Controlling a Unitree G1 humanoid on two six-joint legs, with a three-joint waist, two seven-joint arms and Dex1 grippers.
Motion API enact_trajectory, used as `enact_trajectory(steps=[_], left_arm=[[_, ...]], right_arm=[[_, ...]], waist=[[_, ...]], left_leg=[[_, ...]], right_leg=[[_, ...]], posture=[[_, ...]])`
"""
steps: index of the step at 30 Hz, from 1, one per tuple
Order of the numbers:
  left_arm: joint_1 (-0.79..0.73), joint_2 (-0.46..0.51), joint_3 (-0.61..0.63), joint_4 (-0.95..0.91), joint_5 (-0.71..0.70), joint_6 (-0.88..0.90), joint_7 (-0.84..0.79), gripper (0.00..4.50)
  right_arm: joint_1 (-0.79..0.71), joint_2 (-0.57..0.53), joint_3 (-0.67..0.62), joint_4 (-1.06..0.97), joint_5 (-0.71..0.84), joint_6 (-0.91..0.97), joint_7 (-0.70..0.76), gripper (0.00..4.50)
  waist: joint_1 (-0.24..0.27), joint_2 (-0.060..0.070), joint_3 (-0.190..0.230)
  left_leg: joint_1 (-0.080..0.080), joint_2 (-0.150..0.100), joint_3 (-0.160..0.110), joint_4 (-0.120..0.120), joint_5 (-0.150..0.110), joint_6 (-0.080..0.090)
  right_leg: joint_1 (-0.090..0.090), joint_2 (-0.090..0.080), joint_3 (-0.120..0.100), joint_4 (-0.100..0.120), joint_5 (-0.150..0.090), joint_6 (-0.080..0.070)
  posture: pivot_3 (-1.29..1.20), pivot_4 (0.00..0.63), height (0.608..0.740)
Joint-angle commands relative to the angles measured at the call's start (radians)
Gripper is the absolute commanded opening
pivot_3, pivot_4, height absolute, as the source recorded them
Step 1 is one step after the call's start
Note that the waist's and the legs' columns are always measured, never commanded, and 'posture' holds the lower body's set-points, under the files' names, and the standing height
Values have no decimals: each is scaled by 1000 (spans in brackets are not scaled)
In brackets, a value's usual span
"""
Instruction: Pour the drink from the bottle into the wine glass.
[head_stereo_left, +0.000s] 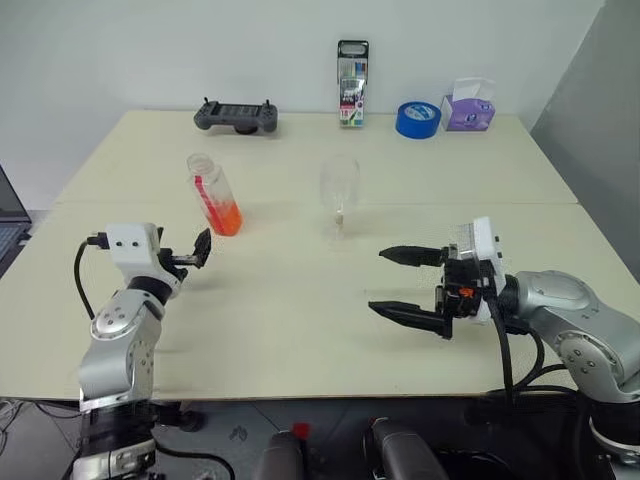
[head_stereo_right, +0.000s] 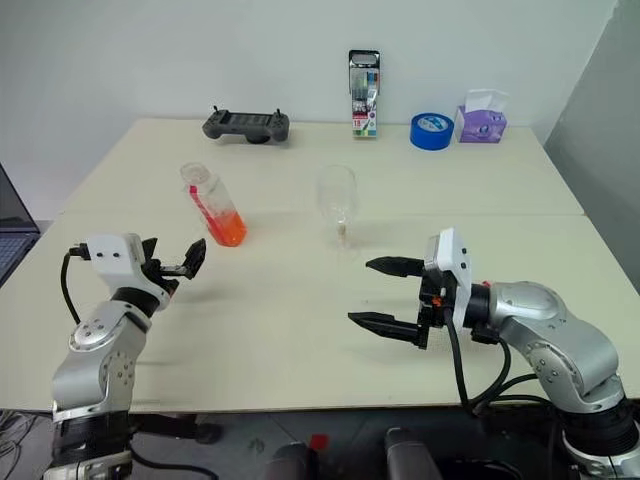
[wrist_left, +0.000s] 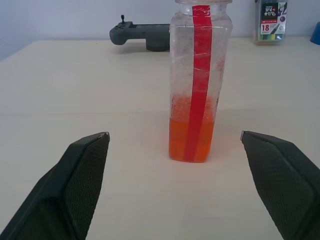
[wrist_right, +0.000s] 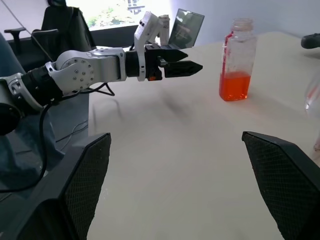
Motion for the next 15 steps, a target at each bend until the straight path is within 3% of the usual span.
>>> enact_trajectory(steps=[1, 15], left_arm=[[-50, 3, -16, 40, 18, -55, -25, 4500], [-261, 38, -65, 393, 70, -212, -152, 4500]], right_arm=[[-19, 10, -38, -49, 44, 29, -53, 4479], [-1, 17, -49, -107, 84, 65, -152, 4479]], waist=[[3, 0, 0], [15, -3, 1]], left_leg=[[0, 0, 0, 0, 0, 0], [-2, 0, 0, 1, 0, 0]], right_leg=[[0, 0, 0, 0, 0, 0], [-1, -4, -1, 0, 0, 1]], posture=[[0, 150, 740], [0, 150, 740]])
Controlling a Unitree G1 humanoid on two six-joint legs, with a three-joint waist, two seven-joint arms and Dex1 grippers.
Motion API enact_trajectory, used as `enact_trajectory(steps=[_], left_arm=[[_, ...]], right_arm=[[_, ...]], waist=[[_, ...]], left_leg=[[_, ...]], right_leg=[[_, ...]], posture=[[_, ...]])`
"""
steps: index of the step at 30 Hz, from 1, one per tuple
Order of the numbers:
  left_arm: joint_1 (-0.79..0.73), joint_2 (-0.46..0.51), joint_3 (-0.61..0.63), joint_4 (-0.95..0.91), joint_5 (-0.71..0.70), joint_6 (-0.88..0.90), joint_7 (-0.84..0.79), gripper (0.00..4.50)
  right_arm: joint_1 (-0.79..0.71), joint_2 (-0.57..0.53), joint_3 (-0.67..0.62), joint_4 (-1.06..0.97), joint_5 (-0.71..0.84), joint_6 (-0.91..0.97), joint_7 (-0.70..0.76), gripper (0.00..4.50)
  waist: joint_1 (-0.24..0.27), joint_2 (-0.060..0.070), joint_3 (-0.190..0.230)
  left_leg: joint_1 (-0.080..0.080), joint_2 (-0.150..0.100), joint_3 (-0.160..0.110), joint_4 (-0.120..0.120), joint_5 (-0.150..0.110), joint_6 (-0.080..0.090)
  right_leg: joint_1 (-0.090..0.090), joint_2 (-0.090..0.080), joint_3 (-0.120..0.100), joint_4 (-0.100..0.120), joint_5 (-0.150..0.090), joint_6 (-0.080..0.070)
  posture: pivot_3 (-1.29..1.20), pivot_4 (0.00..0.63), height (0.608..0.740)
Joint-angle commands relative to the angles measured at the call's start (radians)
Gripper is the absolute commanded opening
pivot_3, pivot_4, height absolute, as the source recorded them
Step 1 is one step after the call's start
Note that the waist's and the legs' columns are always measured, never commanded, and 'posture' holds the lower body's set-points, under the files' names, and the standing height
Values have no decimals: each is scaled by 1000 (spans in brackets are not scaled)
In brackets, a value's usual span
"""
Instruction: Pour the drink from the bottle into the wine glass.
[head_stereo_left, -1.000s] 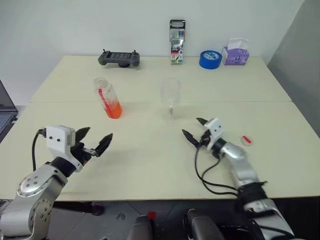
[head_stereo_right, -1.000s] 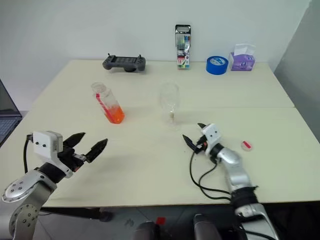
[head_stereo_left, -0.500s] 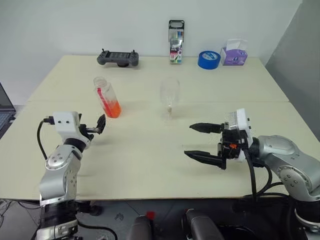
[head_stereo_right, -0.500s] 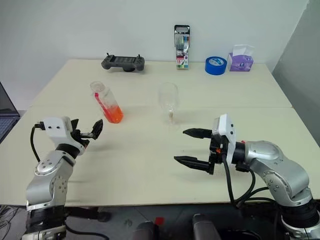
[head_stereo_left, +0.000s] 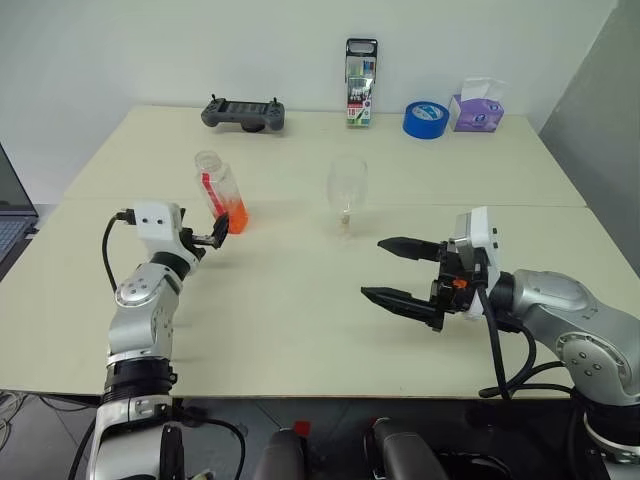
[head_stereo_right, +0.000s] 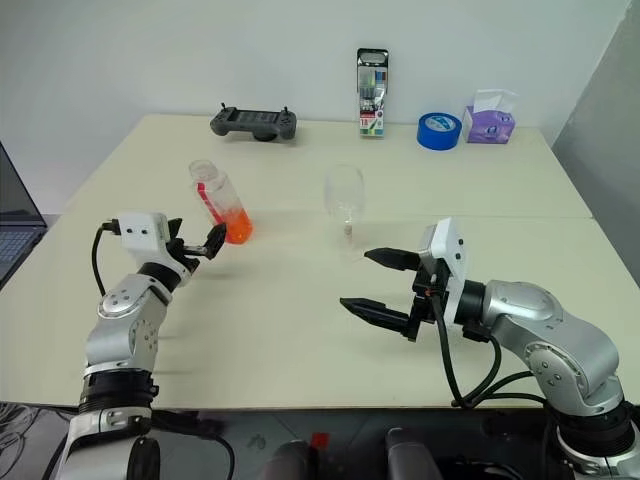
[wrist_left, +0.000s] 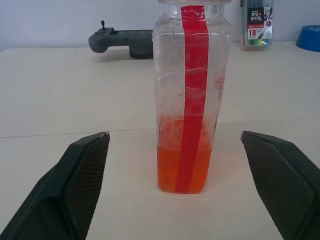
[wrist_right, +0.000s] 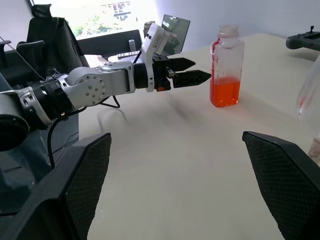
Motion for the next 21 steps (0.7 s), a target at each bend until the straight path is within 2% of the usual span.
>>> enact_trajectory(steps=[1, 16, 19, 21], left_arm=[[-60, 29, -12, 77, 21, -71, -47, 4500], [-330, 17, -35, 590, 86, -321, -91, 4500], [-360, 11, -32, 642, 86, -349, -92, 3930], [-374, 9, -31, 663, 85, -363, -98, 3357]], right_arm=[[-6, 2, -36, -43, 26, 2, -30, 4479], [38, -5, -64, -80, 47, 11, -104, 4479], [50, -6, -65, -80, 43, 6, -106, 4500], [53, -6, -65, -79, 39, 1, -106, 4500]], waist=[[0, 0, 0], [1, -1, 0], [1, -1, 1], [1, -1, 1]], left_leg=[[0, 0, 0, 0, 0, 0], [-1, -1, -1, -1, 0, 0], [-1, -1, -2, -1, 0, 0], [-2, -1, -2, 0, 0, 0]], right_leg=[[0, 0, 0, 0, 0, 0], [0, 0, -3, 0, 0, 0], [0, 0, -4, 0, 0, 0], [0, 0, -4, 0, 0, 0]], posture=[[0, 150, 740], [0, 150, 740], [0, 150, 740], [0, 150, 740]])
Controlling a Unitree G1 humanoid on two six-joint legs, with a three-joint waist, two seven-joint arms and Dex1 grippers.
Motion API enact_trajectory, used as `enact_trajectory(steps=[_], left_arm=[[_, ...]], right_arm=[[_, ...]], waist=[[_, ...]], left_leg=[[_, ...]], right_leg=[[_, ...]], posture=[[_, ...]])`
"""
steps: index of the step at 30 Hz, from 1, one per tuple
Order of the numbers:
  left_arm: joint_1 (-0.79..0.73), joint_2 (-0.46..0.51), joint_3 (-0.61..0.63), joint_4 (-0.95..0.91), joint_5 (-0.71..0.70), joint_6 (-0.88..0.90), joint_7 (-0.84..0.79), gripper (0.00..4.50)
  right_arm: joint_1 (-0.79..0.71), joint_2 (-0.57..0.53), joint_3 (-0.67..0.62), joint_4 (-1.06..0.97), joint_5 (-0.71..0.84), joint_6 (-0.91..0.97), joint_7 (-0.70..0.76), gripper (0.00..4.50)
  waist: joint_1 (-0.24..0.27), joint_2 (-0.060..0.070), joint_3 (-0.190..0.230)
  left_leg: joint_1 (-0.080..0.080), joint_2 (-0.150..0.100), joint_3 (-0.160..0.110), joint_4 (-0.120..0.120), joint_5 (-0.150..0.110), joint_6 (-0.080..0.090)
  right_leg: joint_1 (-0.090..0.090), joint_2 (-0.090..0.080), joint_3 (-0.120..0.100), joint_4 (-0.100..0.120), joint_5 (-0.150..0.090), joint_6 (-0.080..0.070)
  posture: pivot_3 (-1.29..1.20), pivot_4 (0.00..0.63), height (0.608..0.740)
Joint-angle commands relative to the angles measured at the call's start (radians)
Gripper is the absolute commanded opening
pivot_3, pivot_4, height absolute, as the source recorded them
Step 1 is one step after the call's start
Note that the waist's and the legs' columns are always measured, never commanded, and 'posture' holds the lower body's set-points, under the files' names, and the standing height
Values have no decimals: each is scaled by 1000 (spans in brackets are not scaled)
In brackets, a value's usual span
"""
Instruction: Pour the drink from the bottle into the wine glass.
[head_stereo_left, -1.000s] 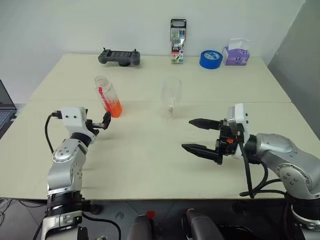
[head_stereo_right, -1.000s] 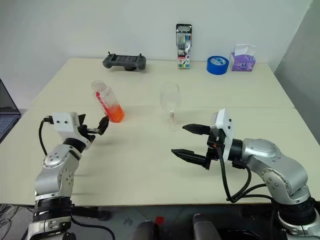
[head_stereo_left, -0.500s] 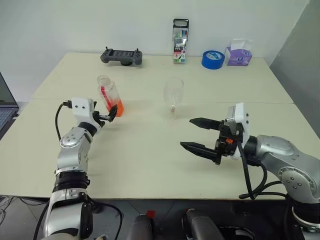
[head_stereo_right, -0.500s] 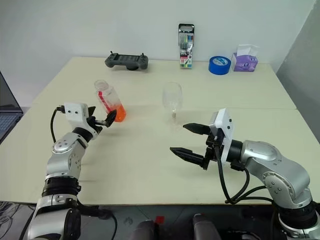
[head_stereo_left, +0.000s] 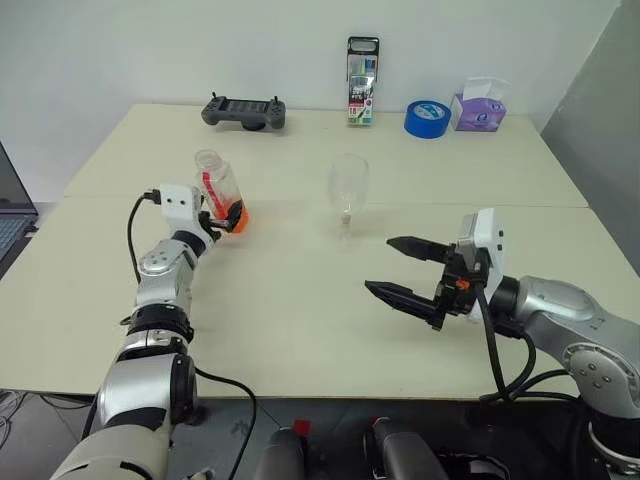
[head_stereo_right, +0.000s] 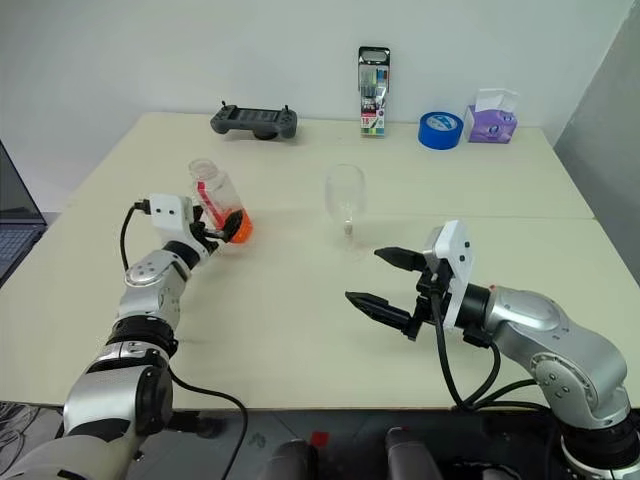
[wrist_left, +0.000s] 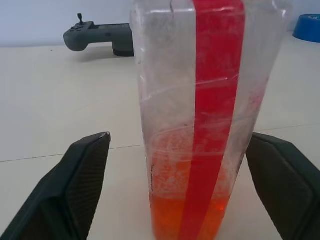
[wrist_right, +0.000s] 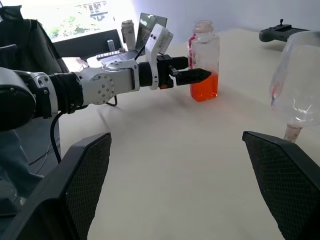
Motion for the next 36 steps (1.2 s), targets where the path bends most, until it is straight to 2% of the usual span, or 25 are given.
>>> enact_trajectory(steps=[1, 4, 6, 11, 14, 23, 29, 36], left_arm=[[-45, 4, 4, 17, 3, -48, -17, 3021], [-57, 8, 5, 39, 5, -59, -21, 2060], [-59, 11, 7, 50, 7, -65, -23, 1696], [-65, 26, -5, 48, 25, -69, -18, 1659], [-99, 38, -28, 18, 48, -70, -34, 1659], [-283, 76, -226, 8, 251, -131, -95, 1659], [-420, 86, -350, 65, 394, -222, -88, 1659], [-513, 108, -461, 135, 544, -338, -13, 1659]], right_arm=[[3, -4, -35, -32, 10, -21, -3, 4500], [6, -3, -36, -30, 2, -27, -5, 4500], [9, -1, -36, -31, -1, -29, -8, 4500], [5, 3, -40, -22, -22, -48, -23, 4500], [-19, 19, -40, 10, -87, -98, -51, 4500], [-111, 105, -35, 199, -284, -277, -101, 4500], [-156, 141, -40, 294, -343, -359, -82, 4500], [-143, 166, -35, 304, -366, -396, -75, 4500]], waist=[[0, 0, 0], [0, 0, 0], [0, 0, 0], [0, 0, 0], [0, 0, 0], [2, -1, 1], [1, -1, 1], [-1, -1, 1]], left_leg=[[0, 0, 0, 0, 0, 0], [0, 0, 0, 0, 0, 0], [0, 0, 0, 0, 0, 0], [0, 0, 0, 0, 0, 0], [0, 0, -1, 0, 0, 0], [-2, -3, -3, 0, 0, 0], [-5, -5, -5, -1, 0, 0], [-13, -4, -5, 0, 0, 0]], right_leg=[[0, 0, 0, 0, 0, 0], [0, 0, -2, 0, 0, 0], [0, 0, -3, 0, 0, 0], [0, 0, -3, 1, 0, 0], [0, 0, -4, 1, 0, 0], [0, 2, -8, 1, 0, 0], [-2, 2, -11, 0, 3, -5], [-11, 2, -11, 3, 3, -5]], posture=[[0, 150, 740], [0, 150, 740], [0, 150, 740], [0, 150, 740], [0, 150, 740], [0, 150, 740], [0, 150, 740], [0, 150, 740]])
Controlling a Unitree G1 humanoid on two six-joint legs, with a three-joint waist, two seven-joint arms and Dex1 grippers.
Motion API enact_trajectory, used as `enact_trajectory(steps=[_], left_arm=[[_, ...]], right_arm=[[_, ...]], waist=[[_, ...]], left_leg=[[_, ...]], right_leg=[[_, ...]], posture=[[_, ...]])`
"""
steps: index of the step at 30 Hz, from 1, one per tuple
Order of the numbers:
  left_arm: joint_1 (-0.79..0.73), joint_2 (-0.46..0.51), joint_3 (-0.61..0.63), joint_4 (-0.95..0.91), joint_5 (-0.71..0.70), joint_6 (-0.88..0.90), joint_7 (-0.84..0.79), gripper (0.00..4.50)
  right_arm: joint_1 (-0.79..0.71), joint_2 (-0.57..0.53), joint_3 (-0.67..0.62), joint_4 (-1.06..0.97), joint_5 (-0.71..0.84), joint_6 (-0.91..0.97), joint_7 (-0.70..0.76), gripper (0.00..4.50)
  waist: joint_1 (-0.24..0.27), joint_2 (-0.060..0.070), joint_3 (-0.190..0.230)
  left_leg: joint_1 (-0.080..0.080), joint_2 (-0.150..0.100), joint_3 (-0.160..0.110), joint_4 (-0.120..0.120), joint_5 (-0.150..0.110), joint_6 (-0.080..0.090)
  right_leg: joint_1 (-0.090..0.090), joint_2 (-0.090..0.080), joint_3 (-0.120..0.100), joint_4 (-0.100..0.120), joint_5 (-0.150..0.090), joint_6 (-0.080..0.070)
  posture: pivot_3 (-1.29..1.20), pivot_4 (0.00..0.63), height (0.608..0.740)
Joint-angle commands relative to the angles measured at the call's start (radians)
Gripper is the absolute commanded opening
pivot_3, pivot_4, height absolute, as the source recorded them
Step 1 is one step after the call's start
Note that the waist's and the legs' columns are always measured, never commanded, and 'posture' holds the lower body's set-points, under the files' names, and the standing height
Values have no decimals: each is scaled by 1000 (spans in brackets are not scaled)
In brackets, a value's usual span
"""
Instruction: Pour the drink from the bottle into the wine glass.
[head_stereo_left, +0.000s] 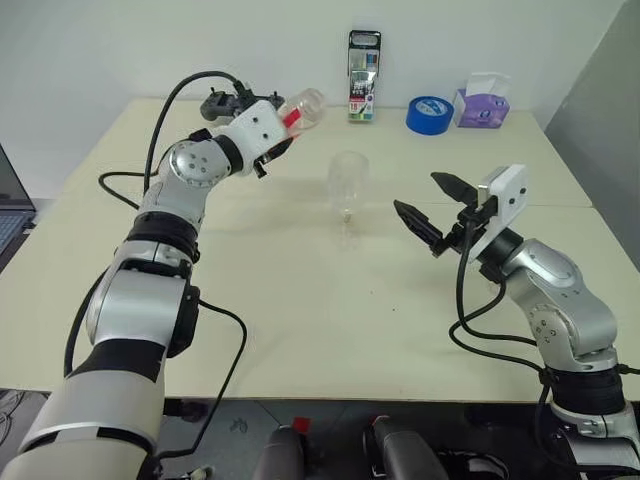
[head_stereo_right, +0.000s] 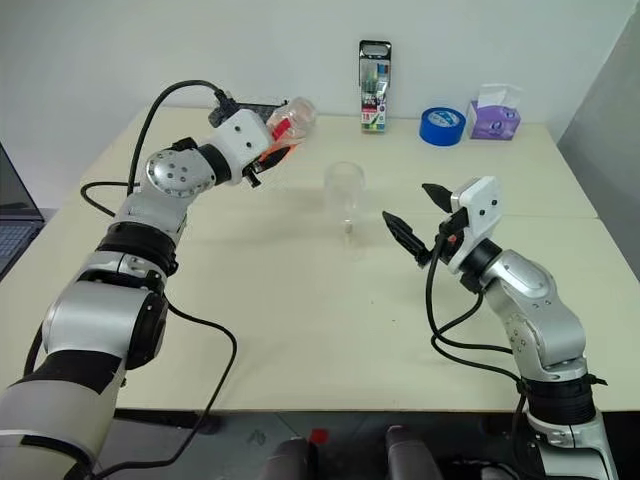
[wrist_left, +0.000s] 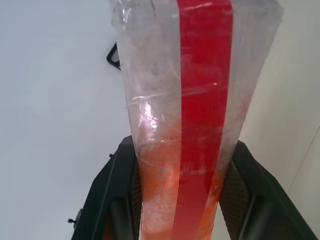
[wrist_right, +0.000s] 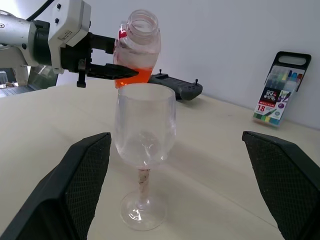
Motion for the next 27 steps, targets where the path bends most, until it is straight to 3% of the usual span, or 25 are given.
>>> enact_trajectory(steps=[1, 14, 27], left_arm=[[-70, 35, -39, 10, 66, -80, 54, 1659], [-148, 60, -152, 49, 222, -233, 138, 1659], [-207, 84, -250, 73, 365, -269, 258, 1659]], right_arm=[[-5, 7, -25, -32, -7, -35, 8, 4500], [33, 16, -22, -57, -7, -51, 36, 4500], [32, 32, -10, -66, -19, -41, 35, 4500]], waist=[[0, 0, 0], [3, 0, 0], [2, 0, 0]], left_leg=[[-1, 1, 0, 0, 0, 0], [-2, -3, -2, 2, 0, 0], [-4, -9, -2, 7, 0, 0]], right_leg=[[0, 0, -1, 0, 0, 0], [0, -2, -2, 0, 0, 0], [0, -9, -2, 1, -1, 1]], posture=[[0, 150, 740], [0, 150, 740], [0, 150, 740]])
